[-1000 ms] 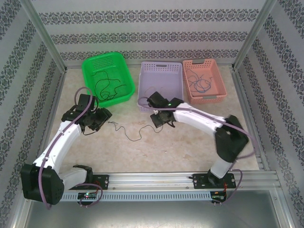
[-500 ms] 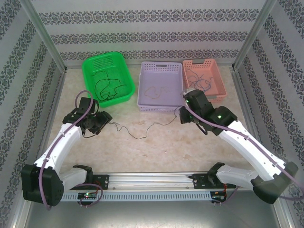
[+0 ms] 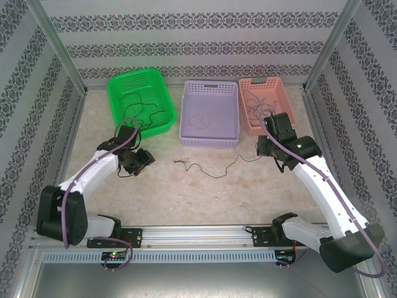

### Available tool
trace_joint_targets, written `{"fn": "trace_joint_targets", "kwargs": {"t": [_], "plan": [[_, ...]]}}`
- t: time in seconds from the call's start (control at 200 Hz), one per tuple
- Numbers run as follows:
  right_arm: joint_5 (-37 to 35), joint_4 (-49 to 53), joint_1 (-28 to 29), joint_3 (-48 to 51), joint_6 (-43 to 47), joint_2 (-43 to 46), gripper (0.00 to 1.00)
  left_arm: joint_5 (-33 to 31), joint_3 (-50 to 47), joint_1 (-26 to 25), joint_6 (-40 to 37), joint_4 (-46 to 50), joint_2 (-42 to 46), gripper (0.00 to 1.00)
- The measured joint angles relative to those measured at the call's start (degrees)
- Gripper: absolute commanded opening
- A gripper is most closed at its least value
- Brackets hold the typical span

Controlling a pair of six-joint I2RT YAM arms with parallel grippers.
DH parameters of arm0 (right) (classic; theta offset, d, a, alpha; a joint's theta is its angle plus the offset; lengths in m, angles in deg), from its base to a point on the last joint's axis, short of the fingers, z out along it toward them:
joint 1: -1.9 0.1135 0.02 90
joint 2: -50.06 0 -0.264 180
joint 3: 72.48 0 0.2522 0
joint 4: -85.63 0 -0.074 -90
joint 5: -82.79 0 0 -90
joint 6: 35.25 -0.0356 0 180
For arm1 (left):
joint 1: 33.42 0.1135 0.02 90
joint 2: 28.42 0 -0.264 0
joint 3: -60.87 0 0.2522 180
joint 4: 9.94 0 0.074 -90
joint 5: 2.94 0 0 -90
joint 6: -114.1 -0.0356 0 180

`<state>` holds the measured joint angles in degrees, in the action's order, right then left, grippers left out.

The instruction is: Untangle the cables

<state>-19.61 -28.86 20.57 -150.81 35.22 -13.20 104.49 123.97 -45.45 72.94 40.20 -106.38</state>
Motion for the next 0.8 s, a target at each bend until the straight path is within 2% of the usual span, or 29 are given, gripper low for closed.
{"fn": "trace_joint_targets", "kwargs": {"t": [0.18,0.315,0.565,0.669,0.799], "plan": [[0.9,-2.8,-0.1,0.0,3.0,-3.3,0.0,-0.1,7.6,-5.7,-6.4,-0.9,-11.1,0.43],[1.3,-3.6,-0.1,0.0,4.1,-4.0,0.0,-0.1,11.0,-8.4,-7.2,-2.9,-15.6,0.48],[1.6,-4.0,-0.1,0.0,4.5,-4.1,0.0,1.3,12.5,-9.2,2.5,-6.0,-20.2,0.48],[1.8,-4.0,-0.1,0.0,4.5,-4.1,0.0,2.2,13.3,-10.1,7.9,-6.3,-21.7,0.54],[2.4,-4.0,-0.1,0.0,4.5,-4.1,0.0,3.6,13.2,-10.8,16.0,-7.7,-22.3,0.56]]}}
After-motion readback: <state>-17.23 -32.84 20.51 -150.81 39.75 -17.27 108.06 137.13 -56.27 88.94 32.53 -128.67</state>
